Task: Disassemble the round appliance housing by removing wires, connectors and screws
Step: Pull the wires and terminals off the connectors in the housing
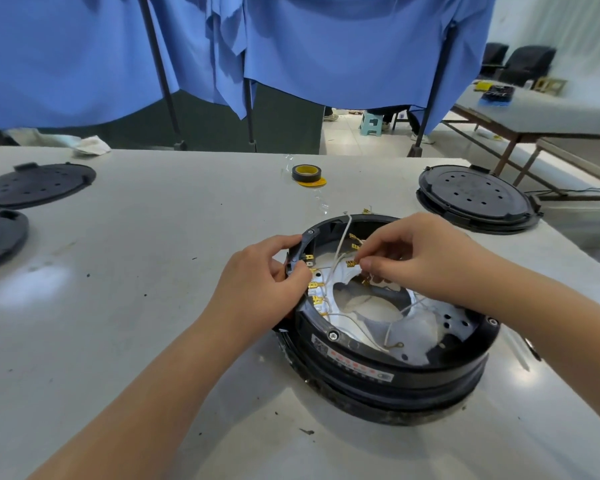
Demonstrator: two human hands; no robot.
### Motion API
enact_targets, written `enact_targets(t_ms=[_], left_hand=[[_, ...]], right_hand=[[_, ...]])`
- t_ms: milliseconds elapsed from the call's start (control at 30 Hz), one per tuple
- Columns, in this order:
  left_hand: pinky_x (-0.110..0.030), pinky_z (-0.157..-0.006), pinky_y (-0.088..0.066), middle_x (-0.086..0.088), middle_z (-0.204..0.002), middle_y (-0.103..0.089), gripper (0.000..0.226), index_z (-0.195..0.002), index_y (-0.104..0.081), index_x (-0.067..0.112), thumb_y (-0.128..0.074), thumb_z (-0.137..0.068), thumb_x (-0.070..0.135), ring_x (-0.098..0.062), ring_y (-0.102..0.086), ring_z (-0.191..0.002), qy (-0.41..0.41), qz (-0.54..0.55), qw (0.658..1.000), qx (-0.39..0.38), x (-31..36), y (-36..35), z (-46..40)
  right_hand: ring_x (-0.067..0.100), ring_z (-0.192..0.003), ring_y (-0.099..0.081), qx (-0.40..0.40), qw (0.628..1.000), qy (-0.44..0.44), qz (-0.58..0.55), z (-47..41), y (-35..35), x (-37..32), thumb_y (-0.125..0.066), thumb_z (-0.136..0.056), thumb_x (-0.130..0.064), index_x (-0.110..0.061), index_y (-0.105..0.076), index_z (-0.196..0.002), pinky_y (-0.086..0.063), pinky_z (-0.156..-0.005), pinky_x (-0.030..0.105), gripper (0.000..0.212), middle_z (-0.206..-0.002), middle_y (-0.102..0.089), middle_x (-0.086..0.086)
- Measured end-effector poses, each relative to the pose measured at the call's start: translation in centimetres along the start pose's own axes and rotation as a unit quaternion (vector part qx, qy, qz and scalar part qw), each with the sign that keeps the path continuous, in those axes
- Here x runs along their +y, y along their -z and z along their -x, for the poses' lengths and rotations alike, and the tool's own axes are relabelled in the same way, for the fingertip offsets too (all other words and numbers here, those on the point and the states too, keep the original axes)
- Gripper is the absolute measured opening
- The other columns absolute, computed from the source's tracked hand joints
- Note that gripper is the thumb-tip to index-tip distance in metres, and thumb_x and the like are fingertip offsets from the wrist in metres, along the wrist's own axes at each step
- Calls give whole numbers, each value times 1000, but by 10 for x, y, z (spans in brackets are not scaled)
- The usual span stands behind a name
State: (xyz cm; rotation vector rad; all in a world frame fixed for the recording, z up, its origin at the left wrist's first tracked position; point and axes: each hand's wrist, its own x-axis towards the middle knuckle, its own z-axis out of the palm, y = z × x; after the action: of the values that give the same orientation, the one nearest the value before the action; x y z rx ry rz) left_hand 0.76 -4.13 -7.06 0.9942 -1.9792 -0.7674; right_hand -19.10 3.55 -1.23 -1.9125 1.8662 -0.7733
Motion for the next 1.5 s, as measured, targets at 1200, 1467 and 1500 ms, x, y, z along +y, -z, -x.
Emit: enact_targets(t_ms=[1200, 1467, 1500], left_hand=[[-16, -51, -37, 5, -41, -38, 30, -110, -65, 35, -57, -83, 27, -9, -35, -42, 3, -7, 1000, 3, 0, -1, 1], [-16, -50, -36, 4, -41, -38, 31, -114, -65, 31, -58, -85, 23, -9, -35, -42, 0, -10, 1000, 4, -1, -1, 0], [-16, -49, -36, 4, -41, -38, 31, -114, -65, 31, -58, -85, 23, -9, -35, -42, -1, -11, 1000, 4, -1, -1, 1]], right_hand=[[9, -58, -62, -112, 978, -122, -127, 6, 10, 10, -54, -94, -5, -9, -62, -89, -45, -47, 16, 10, -78, -75, 2], [10, -64, -66, -27, 986, -102, -133, 2, 29, 14, -52, -95, -5, -11, -62, -89, -49, -51, 19, 13, -77, -75, 2], [10, -64, -66, -19, 983, -107, -146, 2, 33, 14, -52, -95, -5, -9, -62, -89, -50, -52, 20, 12, -78, -74, 3]])
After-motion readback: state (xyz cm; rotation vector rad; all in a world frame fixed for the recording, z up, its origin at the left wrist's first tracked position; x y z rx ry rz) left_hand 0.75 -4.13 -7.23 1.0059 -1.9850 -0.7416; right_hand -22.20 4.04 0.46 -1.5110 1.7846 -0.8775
